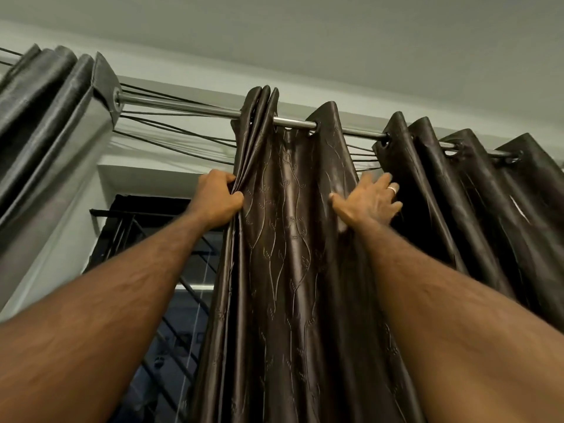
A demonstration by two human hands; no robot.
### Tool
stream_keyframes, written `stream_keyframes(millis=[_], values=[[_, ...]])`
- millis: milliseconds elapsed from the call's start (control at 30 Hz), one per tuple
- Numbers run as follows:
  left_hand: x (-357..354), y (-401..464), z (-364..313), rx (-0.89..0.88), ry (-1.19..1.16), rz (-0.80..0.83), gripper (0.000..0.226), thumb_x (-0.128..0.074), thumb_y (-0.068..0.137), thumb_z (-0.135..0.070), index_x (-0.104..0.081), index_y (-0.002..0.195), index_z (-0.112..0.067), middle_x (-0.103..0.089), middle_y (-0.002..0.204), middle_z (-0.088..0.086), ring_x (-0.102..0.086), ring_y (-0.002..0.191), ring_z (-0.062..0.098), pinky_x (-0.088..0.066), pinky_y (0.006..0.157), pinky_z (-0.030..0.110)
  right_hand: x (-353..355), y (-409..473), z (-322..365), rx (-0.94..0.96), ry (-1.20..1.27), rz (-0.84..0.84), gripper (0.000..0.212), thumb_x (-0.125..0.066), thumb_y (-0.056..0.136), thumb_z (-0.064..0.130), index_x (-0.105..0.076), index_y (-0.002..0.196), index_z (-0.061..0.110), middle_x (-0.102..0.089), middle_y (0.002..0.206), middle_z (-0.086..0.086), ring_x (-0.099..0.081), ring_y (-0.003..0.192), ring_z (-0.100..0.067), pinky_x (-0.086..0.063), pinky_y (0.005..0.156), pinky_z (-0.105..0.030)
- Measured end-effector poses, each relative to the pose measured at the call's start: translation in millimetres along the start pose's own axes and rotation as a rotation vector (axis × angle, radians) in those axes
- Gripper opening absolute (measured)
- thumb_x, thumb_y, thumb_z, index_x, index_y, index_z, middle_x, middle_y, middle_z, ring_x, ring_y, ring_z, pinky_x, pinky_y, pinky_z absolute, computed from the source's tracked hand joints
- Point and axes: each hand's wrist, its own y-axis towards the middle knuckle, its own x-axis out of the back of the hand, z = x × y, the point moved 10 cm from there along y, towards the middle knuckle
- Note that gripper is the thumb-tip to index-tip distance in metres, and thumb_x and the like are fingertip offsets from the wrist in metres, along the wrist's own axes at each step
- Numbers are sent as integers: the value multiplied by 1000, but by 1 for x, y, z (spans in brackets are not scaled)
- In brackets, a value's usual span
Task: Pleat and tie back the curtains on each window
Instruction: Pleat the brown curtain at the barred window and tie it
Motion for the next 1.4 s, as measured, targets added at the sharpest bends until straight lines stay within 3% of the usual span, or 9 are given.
stream_keyframes(millis=[267,433,533,633,800,933,1100,1200,1400], values=[[-4,1,1,-35,-9,36,20,-64,88,-12,-75,105,-11,-72,92,6,-67,91,21,-57,90,35,-8,4,29,187,224,116,23,-57,99,25,-65,113,8,-65,120,-19,-60,115,-39,-50,93,-40],[-5,1,10,-27,-37,9,28,-65,86,-21,-74,112,-12,-74,101,5,-63,109,26,-52,102,42,0,-22,44,61,139,-45,25,-48,98,17,-67,113,10,-67,118,-15,-62,112,-38,-50,88,-43],[-5,-2,5,-27,-110,10,14,-65,87,-6,-78,90,-9,-74,81,8,-63,77,14,-52,72,19,-14,-52,149,368,392,121,26,-50,100,23,-71,89,9,-71,97,-15,-66,95,-35,-48,79,-37],[-1,-2,17,42,-207,-4,15,-67,87,-2,-73,76,-11,-69,72,9,-58,62,12,-49,59,23,-11,-70,221,574,621,281,47,-52,105,24,-50,58,16,-55,64,-4,-51,67,-20,-35,67,-30],[-11,-2,13,-37,-198,26,13,-63,87,-5,-76,86,-3,-72,80,21,-66,71,23,-56,73,36,-28,-54,177,627,508,269,43,-53,104,23,-49,61,20,-54,63,5,-51,62,-13,-33,65,-30],[-17,-9,7,-23,-231,-78,13,-66,82,-15,-76,83,-6,-70,76,7,-63,75,20,-51,74,30,-45,-54,136,485,484,184,24,-51,103,28,-69,94,15,-73,96,-13,-66,95,-36,-47,78,-37],[-44,-19,43,47,-167,-32,57,-65,62,-56,-74,104,-19,-73,102,6,-69,99,22,-58,87,38,-35,-102,113,409,495,96,42,-64,86,28,-58,127,27,-67,104,-2,-64,97,-26,-50,78,-35],[-52,-74,34,56,-106,62,17,-68,72,-44,-65,76,-28,-69,90,11,-67,92,29,-52,70,29,-28,-149,108,532,426,32,65,-65,81,15,-41,140,25,-59,93,3,-61,75,-19,-51,58,-34],[-65,-185,65,97,-142,90,5,-71,82,-22,-67,78,-22,-69,76,3,-68,85,29,-50,69,31,-63,-225,76,577,359,172,18,-59,82,21,-55,100,22,-62,94,-1,-62,82,-24,-47,62,-34]])
